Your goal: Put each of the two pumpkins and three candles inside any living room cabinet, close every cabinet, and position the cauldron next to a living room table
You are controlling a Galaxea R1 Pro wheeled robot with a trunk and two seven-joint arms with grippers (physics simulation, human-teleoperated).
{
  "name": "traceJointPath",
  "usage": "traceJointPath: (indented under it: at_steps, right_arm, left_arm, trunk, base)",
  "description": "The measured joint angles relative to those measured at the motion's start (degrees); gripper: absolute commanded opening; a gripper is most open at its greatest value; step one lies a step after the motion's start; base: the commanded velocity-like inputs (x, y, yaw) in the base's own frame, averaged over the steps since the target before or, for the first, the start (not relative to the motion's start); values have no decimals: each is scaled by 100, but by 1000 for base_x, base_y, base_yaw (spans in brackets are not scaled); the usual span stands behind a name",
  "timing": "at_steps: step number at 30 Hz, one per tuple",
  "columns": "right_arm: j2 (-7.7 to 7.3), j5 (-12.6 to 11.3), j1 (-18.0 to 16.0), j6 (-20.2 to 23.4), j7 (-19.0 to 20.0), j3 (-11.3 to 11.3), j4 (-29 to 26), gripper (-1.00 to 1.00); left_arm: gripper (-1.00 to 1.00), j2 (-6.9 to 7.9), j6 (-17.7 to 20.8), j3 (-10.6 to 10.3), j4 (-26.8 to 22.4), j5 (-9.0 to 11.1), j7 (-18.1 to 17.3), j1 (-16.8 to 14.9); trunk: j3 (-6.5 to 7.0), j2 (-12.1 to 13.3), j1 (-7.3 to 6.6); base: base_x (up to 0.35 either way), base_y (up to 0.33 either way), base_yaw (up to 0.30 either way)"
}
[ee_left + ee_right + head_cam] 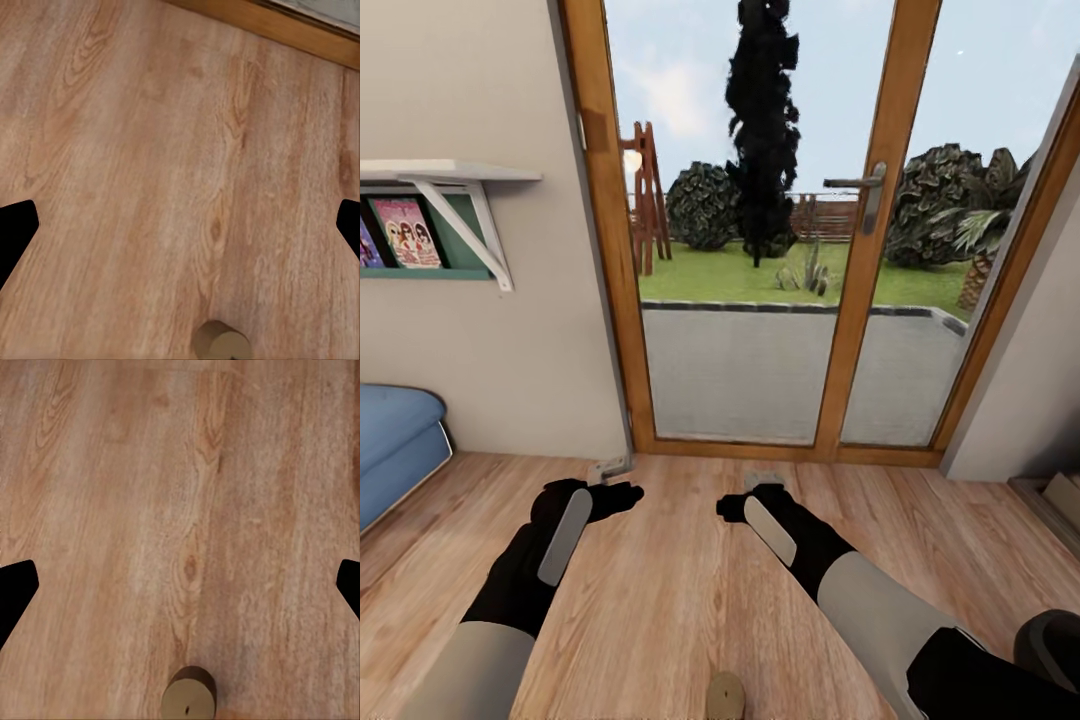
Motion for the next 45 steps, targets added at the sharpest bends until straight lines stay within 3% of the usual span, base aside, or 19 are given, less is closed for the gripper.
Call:
traceJointPath:
  at_steps: [5, 9, 17, 20, 28, 45]
  right_arm:
    - [21, -20, 4, -64, -12, -10, 8, 100]
    - [11, -165, 13, -85, -10, -20, 41, 100]
    - [-3, -367, 73, -291, 19, -12, 92, 100]
    - [1, -380, 227, -538, -1, -1, 71, 100]
    - [-9, -380, 573, -614, 3, -4, 26, 100]
    - [-9, -381, 615, -803, -2, -40, 45, 100]
  left_arm:
    - [100, 54, 2, 270, 0, 4, 0, 0]
    - [100, 105, 4, 337, -6, 7, -1, 0]
    - [100, 120, 5, 350, -5, 2, 0, 0]
    - [100, 137, 5, 342, -3, 1, 2, 0]
    - [100, 185, 5, 343, -6, -1, -3, 0]
    - [100, 186, 5, 343, -7, 10, -3, 0]
  trunk:
    - [-90, -201, 110]
    - [-162, -361, 198]
    - [-305, -682, 374]
    - [-359, -802, 440]
    - [-503, -1123, 615]
    - [-851, -1805, 989]
  base:
    - [0, 0, 0]
    - [0, 0, 0]
    - [0, 0, 0]
    - [0, 0, 0]
    - [0, 0, 0]
    - [0, 0, 172]
